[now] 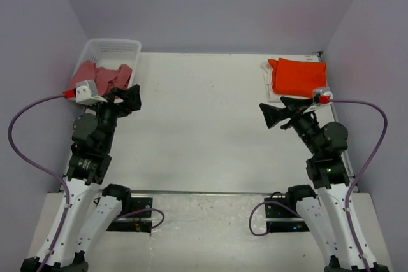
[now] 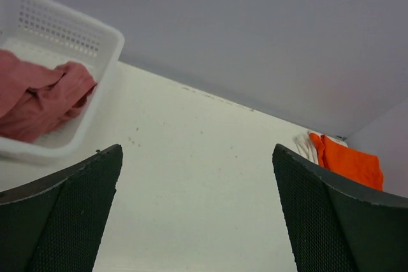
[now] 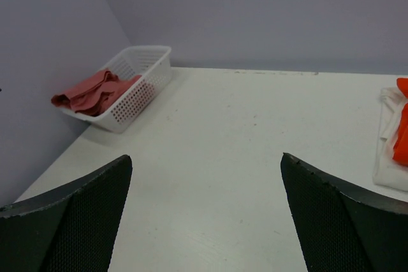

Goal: Fold and stack the t-shirts
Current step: Grab crumpled tshirt from bin with the left arm

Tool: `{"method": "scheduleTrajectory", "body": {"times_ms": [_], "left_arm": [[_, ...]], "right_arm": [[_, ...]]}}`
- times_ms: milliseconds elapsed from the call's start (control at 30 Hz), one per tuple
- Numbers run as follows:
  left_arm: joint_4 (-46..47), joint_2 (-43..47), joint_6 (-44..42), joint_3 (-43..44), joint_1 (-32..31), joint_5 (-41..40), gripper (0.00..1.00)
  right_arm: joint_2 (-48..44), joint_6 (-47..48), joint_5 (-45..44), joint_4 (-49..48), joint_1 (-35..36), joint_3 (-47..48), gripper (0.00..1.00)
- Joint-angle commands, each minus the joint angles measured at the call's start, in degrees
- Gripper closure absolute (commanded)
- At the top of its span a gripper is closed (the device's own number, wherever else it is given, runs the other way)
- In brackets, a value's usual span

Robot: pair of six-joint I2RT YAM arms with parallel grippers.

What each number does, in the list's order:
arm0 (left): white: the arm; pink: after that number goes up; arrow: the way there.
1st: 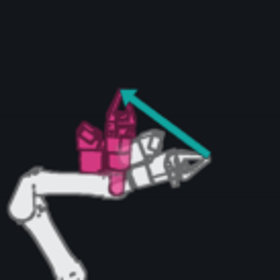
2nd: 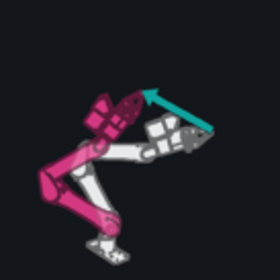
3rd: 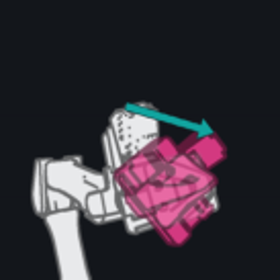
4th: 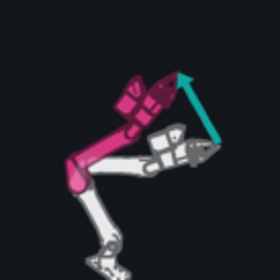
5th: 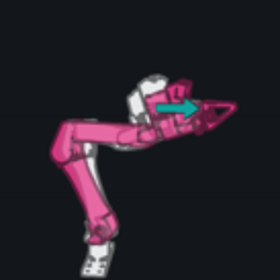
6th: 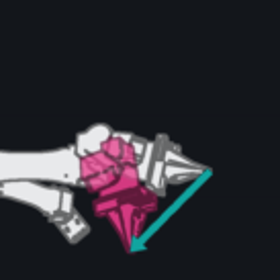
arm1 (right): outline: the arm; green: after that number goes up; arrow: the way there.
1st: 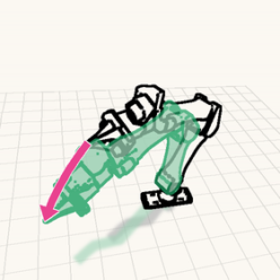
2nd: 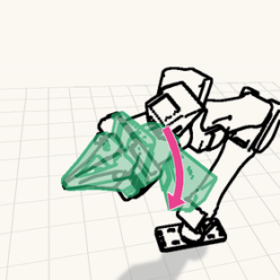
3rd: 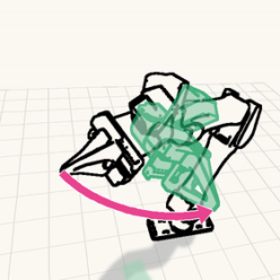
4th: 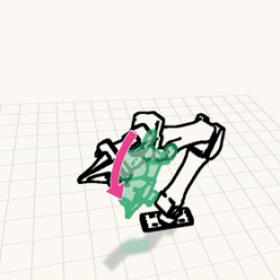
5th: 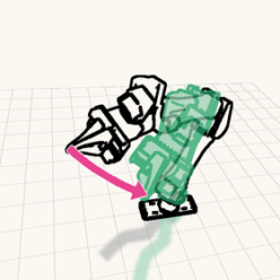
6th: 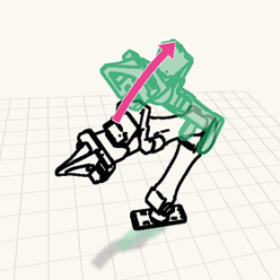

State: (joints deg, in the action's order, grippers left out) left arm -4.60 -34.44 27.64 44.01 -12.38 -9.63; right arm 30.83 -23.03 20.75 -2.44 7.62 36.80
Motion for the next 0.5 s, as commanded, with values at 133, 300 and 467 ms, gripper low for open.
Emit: {"method": "scheduleTrajectory", "body": {"times_ms": [133, 300, 467], "left_arm": [[-14.71, -3.43, 17.70, 1.93, 0.08, -21.41, 0.00], [-21.12, -18.52, 7.01, 12.66, 0.34, -31.22, 0.00], [-21.17, -27.07, -1.25, 23.31, 1.31, -35.10, 0.00]], "right_arm": [[3.96, 1.95, 0.17, 8.58, 0.38, 8.11, 0.01], [8.62, -4.03, 3.48, 2.80, 0.38, 6.27, 0.01], [19.33, -8.45, 11.83, 1.55, 0.91, 8.38, 0.01]]}}
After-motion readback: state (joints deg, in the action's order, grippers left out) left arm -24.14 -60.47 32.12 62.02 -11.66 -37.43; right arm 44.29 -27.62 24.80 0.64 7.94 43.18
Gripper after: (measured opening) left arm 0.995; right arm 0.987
